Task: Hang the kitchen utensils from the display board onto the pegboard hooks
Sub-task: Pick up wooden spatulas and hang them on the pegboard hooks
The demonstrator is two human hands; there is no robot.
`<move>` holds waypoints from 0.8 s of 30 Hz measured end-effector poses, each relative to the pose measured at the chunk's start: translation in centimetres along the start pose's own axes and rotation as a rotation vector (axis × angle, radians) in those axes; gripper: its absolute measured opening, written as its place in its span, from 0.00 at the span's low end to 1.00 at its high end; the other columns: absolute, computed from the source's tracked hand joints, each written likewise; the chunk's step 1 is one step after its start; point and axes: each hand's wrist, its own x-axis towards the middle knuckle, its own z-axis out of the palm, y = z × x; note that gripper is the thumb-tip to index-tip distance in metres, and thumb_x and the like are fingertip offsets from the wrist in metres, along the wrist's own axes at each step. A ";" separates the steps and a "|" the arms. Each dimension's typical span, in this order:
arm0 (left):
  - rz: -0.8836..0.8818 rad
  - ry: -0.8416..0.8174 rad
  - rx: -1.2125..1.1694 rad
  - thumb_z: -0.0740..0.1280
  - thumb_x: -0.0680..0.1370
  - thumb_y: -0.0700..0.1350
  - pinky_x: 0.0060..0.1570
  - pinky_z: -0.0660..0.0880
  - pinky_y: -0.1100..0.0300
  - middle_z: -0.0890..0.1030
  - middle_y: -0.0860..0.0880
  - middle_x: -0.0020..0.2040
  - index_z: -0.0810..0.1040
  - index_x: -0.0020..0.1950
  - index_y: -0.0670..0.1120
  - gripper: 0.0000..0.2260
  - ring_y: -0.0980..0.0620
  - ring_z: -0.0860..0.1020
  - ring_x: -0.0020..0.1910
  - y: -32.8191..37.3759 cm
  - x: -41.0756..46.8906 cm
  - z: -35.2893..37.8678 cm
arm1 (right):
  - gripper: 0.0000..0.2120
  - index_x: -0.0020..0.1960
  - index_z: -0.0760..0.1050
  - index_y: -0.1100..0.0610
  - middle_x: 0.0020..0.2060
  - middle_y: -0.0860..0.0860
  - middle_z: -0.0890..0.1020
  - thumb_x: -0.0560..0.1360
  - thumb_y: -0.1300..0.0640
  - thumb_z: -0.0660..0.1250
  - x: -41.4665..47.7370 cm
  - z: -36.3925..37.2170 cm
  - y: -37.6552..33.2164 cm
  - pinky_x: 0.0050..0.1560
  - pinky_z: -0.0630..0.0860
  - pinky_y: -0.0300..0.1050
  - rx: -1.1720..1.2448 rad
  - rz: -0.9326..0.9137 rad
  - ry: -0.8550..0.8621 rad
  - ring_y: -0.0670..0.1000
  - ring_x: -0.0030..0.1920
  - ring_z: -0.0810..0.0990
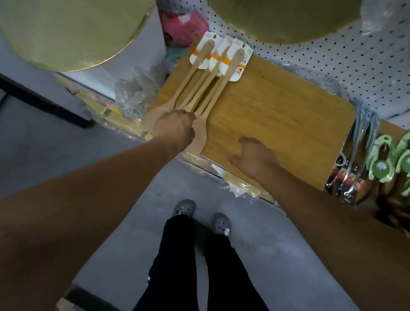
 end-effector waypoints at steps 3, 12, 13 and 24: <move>0.036 0.001 -0.019 0.63 0.78 0.48 0.51 0.74 0.52 0.79 0.42 0.57 0.77 0.61 0.45 0.13 0.40 0.77 0.56 -1.4 3.1 0.6 | 0.29 0.74 0.66 0.57 0.69 0.58 0.73 0.78 0.43 0.64 2.4 0.4 -1.0 0.61 0.74 0.51 0.060 0.057 0.021 0.59 0.68 0.72; 0.051 0.037 -0.210 0.68 0.75 0.52 0.47 0.76 0.48 0.77 0.39 0.56 0.75 0.57 0.42 0.17 0.38 0.77 0.53 -4.1 11.5 3.1 | 0.26 0.66 0.73 0.62 0.60 0.56 0.79 0.78 0.44 0.68 13.7 -1.5 -6.0 0.56 0.76 0.48 0.408 0.238 0.176 0.56 0.61 0.78; 0.046 0.018 -0.236 0.69 0.75 0.53 0.49 0.76 0.47 0.77 0.40 0.58 0.75 0.58 0.42 0.18 0.38 0.77 0.54 -4.2 11.8 3.7 | 0.23 0.63 0.74 0.60 0.55 0.53 0.80 0.77 0.44 0.69 14.7 -1.3 -6.5 0.49 0.77 0.46 0.447 0.268 0.178 0.53 0.57 0.79; -0.060 -0.062 -0.501 0.64 0.73 0.38 0.39 0.69 0.60 0.75 0.49 0.37 0.73 0.37 0.49 0.08 0.46 0.76 0.42 -4.6 14.5 4.4 | 0.12 0.47 0.76 0.58 0.42 0.54 0.82 0.73 0.50 0.75 18.1 -0.3 -7.5 0.35 0.82 0.37 0.911 0.494 0.162 0.53 0.40 0.84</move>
